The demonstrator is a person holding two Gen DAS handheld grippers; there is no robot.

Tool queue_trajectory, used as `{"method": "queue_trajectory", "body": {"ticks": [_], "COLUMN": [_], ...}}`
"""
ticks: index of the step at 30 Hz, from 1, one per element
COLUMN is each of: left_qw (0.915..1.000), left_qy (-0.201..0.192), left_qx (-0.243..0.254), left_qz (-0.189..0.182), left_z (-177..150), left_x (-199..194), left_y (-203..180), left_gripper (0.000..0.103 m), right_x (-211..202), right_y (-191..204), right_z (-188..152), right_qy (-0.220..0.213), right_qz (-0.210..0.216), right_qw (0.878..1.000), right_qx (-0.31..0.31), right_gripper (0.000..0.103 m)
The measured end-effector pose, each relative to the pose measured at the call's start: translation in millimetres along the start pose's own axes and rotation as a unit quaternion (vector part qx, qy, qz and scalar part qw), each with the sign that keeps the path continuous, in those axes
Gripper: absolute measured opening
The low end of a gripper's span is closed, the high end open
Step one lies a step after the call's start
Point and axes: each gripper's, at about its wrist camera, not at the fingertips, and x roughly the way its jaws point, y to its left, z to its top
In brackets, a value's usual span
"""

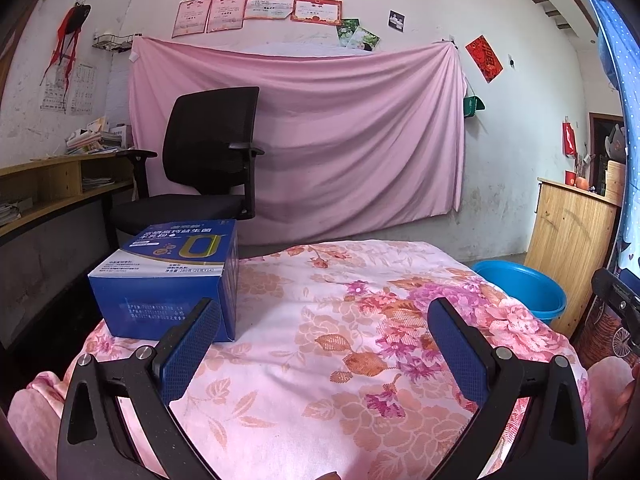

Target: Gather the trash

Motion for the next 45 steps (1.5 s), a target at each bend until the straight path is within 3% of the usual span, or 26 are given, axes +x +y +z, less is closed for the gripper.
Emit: {"method": "queue_trajectory", "body": {"ticks": [45], "left_qw": [1.0], "left_qy": [0.003], "left_qx": [0.0], "left_qz": [-0.008], "left_z": [-2.2], "left_x": [4.2], "left_y": [-1.3], "left_gripper": [0.101], "right_x": [2.4], "right_y": [2.0], "right_z": [-0.9], "right_qy": [0.001], "right_qz": [0.008], "right_qw": [1.0], "right_qx": [0.0], "right_gripper": [0.103]}}
